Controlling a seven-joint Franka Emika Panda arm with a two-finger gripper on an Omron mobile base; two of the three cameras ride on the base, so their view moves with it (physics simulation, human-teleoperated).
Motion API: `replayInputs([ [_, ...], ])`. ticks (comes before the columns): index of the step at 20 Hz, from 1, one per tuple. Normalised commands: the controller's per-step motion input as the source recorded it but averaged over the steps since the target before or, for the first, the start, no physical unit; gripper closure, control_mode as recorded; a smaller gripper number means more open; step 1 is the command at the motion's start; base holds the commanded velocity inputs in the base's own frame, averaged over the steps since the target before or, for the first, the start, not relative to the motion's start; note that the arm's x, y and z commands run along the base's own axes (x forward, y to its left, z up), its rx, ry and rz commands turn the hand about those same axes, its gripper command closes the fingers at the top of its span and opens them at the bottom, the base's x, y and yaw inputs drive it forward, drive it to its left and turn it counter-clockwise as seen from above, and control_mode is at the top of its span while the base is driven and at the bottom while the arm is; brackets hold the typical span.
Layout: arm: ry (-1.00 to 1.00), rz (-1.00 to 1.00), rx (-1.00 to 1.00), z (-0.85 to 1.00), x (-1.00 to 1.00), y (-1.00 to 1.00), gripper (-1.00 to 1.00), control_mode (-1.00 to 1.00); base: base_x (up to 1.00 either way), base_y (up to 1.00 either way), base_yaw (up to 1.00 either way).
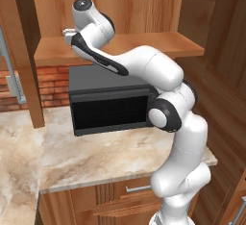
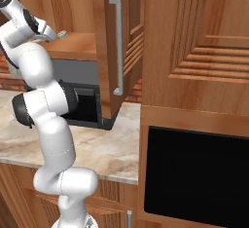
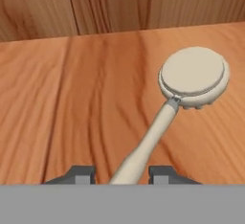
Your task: Open the cabinet. Pick the dish brush and place it next to the sink. Then close the cabinet.
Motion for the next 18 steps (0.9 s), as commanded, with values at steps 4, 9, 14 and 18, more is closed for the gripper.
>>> replayInputs([
  [4, 0.02, 0.00, 0.00, 0.00, -0.17, -0.18, 1.00, -1.00, 0.00, 0.00, 0.00],
  [9, 0.00, 0.00, 0.01, 0.00, -0.35, -0.27, 1.00, -1.00, 0.00, 0.00, 0.00],
  [14, -0.01, 0.00, 0.05, 0.00, -0.57, -0.19, 1.00, -1.00, 0.00, 0.00, 0.00],
  [18, -0.14, 0.00, 0.05, -0.06, -0.58, -0.03, 1.00, -1.00, 0.00, 0.00, 0.00],
])
